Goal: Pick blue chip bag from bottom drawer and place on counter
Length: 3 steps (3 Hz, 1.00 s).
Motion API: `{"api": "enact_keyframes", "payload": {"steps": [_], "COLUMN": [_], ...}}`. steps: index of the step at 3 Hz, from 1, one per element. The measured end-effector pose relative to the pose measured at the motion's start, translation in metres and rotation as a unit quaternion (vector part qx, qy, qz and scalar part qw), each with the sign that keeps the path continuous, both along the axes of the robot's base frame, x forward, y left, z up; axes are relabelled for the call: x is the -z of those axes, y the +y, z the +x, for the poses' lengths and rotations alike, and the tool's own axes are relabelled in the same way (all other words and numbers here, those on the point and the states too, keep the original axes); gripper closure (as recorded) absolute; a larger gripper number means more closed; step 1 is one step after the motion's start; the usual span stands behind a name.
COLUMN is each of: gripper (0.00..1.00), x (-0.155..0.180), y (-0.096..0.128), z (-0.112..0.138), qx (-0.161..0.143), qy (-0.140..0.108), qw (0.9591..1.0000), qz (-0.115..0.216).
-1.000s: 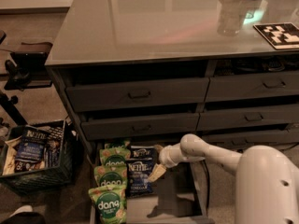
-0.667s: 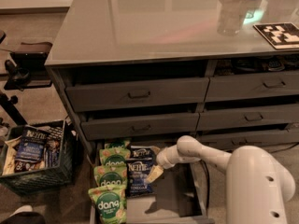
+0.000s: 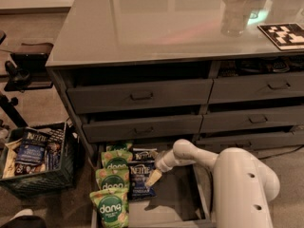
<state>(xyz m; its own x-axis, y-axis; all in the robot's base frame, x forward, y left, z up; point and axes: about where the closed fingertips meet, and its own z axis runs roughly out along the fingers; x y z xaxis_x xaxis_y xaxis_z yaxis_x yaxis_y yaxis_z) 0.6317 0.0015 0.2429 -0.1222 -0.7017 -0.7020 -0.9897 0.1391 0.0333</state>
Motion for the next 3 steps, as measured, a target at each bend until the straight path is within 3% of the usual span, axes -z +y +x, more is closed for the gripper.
{"api": "enact_keyframes", "payload": {"steps": [3], "gripper": [0.0], "x": [0.046], "y": [0.018], "z": [0.015], "qx": [-0.02], "qy": [0.005], "qw": [0.9997], "qz": [-0.011]}}
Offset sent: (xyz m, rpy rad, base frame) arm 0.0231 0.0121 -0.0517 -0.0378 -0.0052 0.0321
